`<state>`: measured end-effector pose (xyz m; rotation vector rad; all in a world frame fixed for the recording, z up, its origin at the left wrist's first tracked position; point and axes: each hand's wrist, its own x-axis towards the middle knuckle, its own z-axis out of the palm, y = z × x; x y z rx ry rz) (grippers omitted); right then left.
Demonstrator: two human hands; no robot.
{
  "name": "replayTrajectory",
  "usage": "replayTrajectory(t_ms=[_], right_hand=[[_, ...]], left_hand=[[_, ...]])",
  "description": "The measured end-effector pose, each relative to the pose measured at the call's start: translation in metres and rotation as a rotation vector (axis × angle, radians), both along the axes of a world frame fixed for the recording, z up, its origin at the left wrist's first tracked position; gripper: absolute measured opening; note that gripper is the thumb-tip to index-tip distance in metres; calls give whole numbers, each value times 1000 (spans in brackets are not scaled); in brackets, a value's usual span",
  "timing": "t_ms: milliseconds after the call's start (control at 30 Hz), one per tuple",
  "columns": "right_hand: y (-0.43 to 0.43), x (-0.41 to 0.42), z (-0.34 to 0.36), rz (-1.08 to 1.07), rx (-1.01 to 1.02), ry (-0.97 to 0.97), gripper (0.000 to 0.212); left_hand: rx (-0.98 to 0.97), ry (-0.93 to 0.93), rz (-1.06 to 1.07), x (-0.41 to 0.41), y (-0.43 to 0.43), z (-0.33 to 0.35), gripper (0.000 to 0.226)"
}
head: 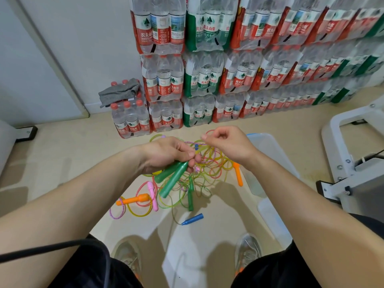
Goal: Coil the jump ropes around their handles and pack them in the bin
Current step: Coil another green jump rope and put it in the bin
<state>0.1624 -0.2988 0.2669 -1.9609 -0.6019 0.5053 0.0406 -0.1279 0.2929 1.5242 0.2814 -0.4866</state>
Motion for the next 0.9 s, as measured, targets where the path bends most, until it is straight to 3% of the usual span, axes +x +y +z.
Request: replayTrajectory(t_ms=[133,233,400,533,700,900], right_hand=[[-4,5,5,-64,51,-62,53],[-4,6,5,-34,58,48,33],[8,-20,-7,30,2,77,29],[23,-46,-4,51,53,198,35],[30,-59,4,35,106,352,32],[27,-59,9,15,128,402,30]], left_hand=[[2,-50,-49,0,12,9,21],[-108,-84,-16,-1,19,11,24],[-173,-154,427,4,13,12,23],[-149,-173,607,8,9,7,20],[-148,-166,621,7,-2,5,19],[-72,-241,576,9,-6,3,18]])
